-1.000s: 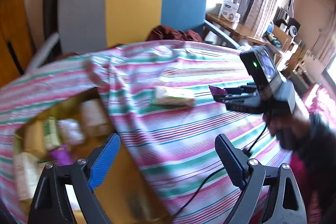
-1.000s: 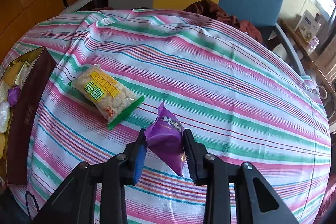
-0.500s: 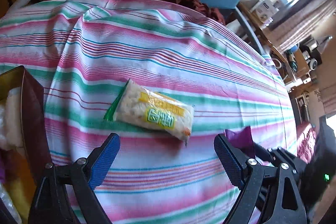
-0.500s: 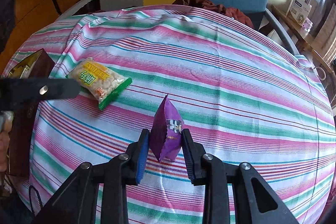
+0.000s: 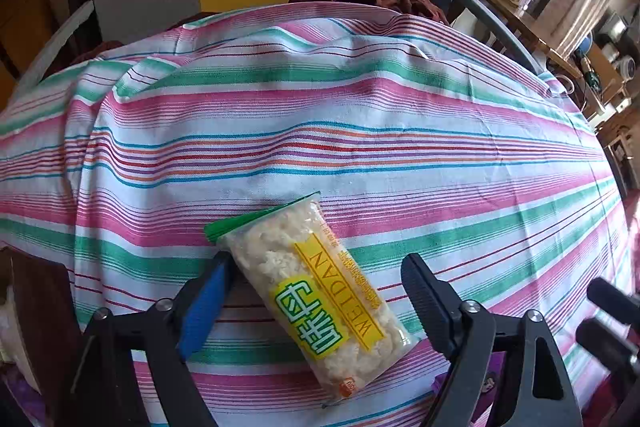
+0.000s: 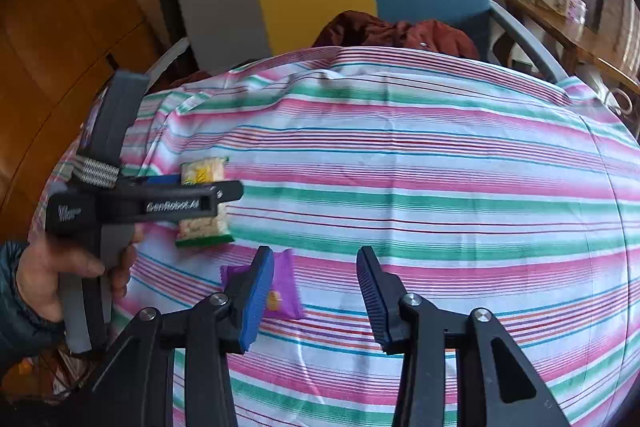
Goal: Organize objects
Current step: 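Grasp the clear WEIDAN snack bag with the left tool while the right tool holds the purple packet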
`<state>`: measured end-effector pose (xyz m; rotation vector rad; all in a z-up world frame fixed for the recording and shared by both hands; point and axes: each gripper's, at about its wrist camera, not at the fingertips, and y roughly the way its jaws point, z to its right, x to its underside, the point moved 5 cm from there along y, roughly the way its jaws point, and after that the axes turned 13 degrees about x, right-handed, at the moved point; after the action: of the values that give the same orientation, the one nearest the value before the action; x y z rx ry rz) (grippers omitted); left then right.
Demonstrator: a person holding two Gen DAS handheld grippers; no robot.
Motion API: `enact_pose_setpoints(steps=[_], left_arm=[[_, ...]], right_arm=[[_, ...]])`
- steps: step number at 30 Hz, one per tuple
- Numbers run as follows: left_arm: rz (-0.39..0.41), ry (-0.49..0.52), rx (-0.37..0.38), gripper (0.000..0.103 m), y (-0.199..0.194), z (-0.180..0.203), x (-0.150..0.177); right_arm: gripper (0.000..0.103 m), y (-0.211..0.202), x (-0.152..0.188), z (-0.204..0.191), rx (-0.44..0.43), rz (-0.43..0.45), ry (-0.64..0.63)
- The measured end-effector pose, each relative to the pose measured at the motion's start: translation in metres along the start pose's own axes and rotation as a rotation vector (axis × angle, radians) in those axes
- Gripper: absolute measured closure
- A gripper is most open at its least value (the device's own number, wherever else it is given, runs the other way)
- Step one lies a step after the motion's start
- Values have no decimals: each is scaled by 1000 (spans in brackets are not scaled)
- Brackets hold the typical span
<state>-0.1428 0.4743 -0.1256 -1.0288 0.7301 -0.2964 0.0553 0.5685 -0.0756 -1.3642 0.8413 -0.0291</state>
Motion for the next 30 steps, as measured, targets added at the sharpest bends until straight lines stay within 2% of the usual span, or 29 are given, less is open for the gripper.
enact_pose_setpoints(steps=[2,6,8,12,17,22,24,27,30], left_arm=[[5,31,-20,32,-3,-2,3],[5,77,-15,58,-12,-5,13],[7,78,0,62,-18,-6,22],[13,140,-3,62,-29,2,49],[9,154,22,62,-39,8,75],[18,162,28,62,-44,9,87],[23,152,34,62,-44,8,88],[28,149,34,62,-44,7,88],[33,144,41,62,-43,7,87]], right_arm=[[60,4,0,6,13,-13,28],[60,6,1,0,-25,-18,23],[60,7,3,-9,-55,-28,0],[59,14,14,-28,-201,-119,-4],[59,19,32,-52,-333,-241,-36],[59,27,45,-63,-335,-305,-62],[58,32,41,-59,-319,-288,-15],[50,40,32,-51,-299,-256,54],[48,49,29,-45,-274,-256,103]])
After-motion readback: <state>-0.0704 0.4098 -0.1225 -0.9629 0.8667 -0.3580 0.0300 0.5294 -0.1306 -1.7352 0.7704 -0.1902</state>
